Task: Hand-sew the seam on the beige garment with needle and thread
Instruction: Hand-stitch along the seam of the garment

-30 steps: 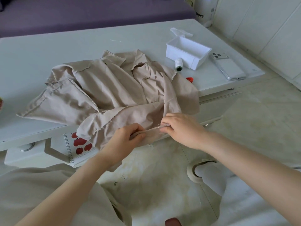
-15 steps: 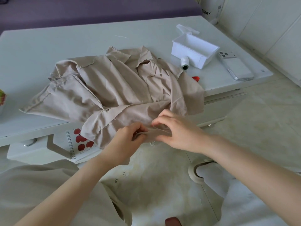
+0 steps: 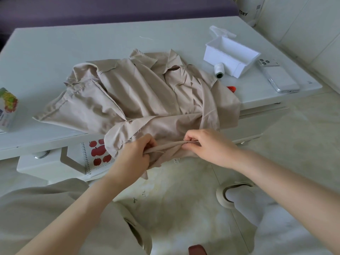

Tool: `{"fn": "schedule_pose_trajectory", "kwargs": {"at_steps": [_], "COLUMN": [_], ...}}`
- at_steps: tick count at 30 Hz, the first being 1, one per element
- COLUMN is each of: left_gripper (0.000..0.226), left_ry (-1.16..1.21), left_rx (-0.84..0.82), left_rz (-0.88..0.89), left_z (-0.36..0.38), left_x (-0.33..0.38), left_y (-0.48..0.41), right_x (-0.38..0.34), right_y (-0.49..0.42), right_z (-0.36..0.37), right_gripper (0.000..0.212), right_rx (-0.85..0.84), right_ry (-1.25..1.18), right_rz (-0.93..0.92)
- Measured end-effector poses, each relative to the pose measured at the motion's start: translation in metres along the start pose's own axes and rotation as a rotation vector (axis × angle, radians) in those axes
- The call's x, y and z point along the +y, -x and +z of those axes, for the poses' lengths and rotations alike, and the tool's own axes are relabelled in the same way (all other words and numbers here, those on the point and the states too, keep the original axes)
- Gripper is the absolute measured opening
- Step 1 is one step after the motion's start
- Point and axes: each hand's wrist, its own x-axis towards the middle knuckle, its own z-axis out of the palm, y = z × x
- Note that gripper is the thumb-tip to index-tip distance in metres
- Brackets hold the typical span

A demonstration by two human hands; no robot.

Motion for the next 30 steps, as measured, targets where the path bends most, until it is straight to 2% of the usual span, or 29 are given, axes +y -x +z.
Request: {"fn": "schedule_pose_trajectory", "kwargs": {"at_steps": [2,4,6,8,10,12,14,16,18,19,23,27,30], "left_gripper": [0.044,0.040,0.031,0.026,0.020,0.006,0.018,0.039,0.051,0.049,0.023,0.009,0.018], "left_ry": [0.062,0.015,-0.209,-0.472,-0.515,-0.352,-0.173,-0.210,-0.324,-0.372,-0.495,-0.460,-0.290], "left_rx": [0.137,0.364,0.575,0.660,0.629,0.513,0.337,0.236,0.240,0.262,0.366,0.403,0.378], "left_rz": [0.007,0.097,0.222,0.277,0.344,0.405,0.365,0.309,0.310,0.310,0.287,0.321,0.336], "left_z": [-0.007,-0.013,-0.018,-0.018,-0.009,0.004,0.018,0.029,0.037,0.040,0.037,0.034,0.029], "left_x": [0.002,0.002,-0.002,-0.005,-0.002,0.006,0.013,0.013,0.010,0.009,0.005,0.005,0.014], "left_y": [-0.002,-0.005,-0.009,-0.011,-0.011,-0.007,-0.002,-0.002,-0.005,-0.007,-0.018,-0.020,-0.016], "right_x": [0.005,0.009,0.010,0.010,0.009,0.008,0.005,0.002,0.000,-0.001,-0.004,-0.006,-0.005], "right_y": [0.001,0.001,0.001,-0.001,-0.002,-0.002,-0.001,-0.002,-0.002,-0.002,0.000,0.002,0.005], "right_z": [-0.003,-0.005,-0.007,-0.009,-0.010,-0.011,-0.011,-0.011,-0.011,-0.011,-0.013,-0.016,-0.018], "right_gripper": [0.018,0.022,0.029,0.034,0.033,0.032,0.032,0.033,0.034,0.034,0.035,0.036,0.033], "right_rx": [-0.005,0.009,0.036,0.051,0.057,0.061,0.072,0.084,0.086,0.086,0.084,0.079,0.088], "right_ry": [-0.023,-0.055,-0.055,-0.048,-0.048,-0.058,-0.057,-0.071,-0.097,-0.101,-0.079,-0.036,-0.059], "right_rz": [0.033,0.048,0.058,0.064,0.073,0.076,0.067,0.051,0.034,0.027,0.016,0.031,0.025]}}
